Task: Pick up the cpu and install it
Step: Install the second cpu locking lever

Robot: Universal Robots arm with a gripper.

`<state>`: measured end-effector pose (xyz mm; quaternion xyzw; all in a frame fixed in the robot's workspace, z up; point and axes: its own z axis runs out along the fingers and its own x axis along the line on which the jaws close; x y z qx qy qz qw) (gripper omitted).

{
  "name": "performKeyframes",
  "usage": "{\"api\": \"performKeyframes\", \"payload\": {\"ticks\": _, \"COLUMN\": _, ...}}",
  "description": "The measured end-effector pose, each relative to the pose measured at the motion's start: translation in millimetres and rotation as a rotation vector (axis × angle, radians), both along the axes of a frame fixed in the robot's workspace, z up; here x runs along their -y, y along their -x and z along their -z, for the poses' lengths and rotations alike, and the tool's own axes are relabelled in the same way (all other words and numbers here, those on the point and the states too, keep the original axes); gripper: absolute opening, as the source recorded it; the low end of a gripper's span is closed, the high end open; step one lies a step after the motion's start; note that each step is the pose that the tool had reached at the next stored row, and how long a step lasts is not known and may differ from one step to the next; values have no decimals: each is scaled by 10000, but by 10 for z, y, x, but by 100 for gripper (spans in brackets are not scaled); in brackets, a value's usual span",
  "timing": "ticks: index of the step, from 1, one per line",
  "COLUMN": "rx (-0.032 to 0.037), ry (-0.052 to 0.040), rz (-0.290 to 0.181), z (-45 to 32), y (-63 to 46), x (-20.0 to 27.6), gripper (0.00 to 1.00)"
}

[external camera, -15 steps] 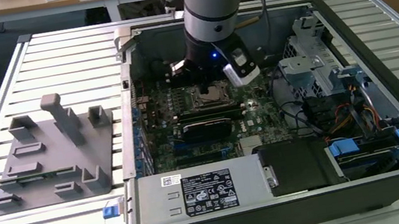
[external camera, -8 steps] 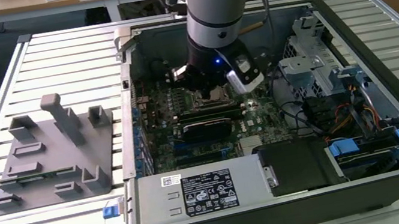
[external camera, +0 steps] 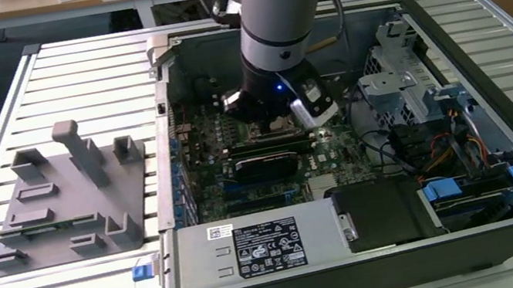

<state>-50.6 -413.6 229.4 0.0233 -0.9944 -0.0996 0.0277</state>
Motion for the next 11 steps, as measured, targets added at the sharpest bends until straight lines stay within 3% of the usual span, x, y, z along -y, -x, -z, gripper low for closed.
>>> {"api": "performKeyframes", "payload": {"ticks": 5, "rx": 0, "ry": -1, "rz": 0, "z": 81, "y": 83, "x": 1, "gripper": 11}}
{"api": "performKeyframes", "payload": {"ticks": 11, "rx": -2, "ry": -6, "rz": 0, "z": 118, "y": 117, "x": 5, "gripper": 11}}
